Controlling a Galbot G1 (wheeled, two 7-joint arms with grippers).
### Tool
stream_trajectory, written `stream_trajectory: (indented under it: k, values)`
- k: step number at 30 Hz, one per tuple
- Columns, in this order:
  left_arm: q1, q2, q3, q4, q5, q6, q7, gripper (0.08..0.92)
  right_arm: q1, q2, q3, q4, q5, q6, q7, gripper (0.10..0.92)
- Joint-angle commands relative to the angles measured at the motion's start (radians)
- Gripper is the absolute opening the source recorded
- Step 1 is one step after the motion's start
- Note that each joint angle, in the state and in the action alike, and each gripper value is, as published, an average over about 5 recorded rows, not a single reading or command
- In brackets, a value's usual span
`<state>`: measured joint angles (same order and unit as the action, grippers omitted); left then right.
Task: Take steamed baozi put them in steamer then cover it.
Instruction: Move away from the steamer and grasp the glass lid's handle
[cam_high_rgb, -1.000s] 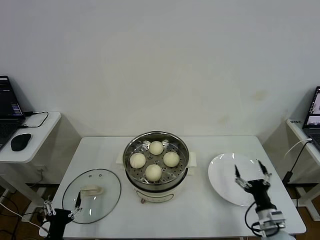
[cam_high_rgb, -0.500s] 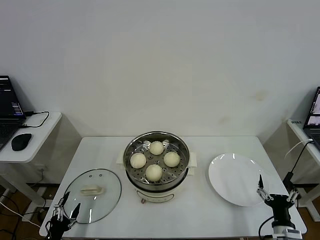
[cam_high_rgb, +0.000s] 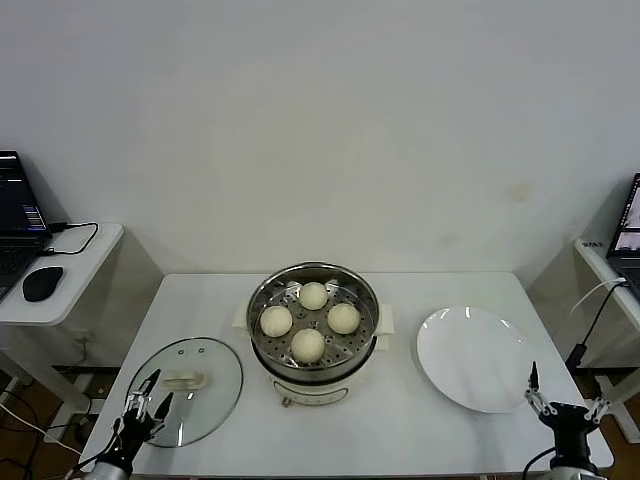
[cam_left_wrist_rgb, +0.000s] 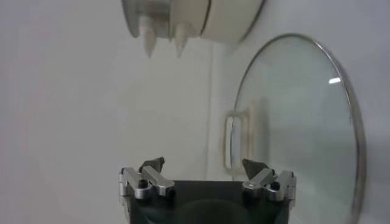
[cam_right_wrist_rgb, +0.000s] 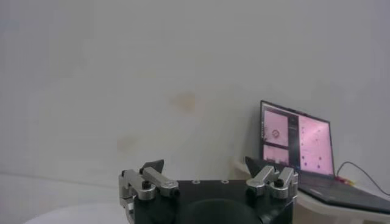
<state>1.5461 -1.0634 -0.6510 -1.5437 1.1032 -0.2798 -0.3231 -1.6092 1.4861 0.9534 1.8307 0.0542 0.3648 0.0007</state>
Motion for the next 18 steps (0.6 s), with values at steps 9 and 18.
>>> stream_trajectory:
  k: [9, 18]
  values:
    - [-0.176, 0.036, 0.085, 0.083, 0.032, 0.011, 0.022, 0.823, -0.012, 0.038, 0.007, -0.017, -0.036, 0.022, 0.004, 0.823]
    - [-0.242, 0.036, 0.112, 0.137, 0.013, 0.014, 0.025, 0.823, -0.014, 0.043, 0.001, -0.020, -0.048, 0.023, 0.001, 0.823]
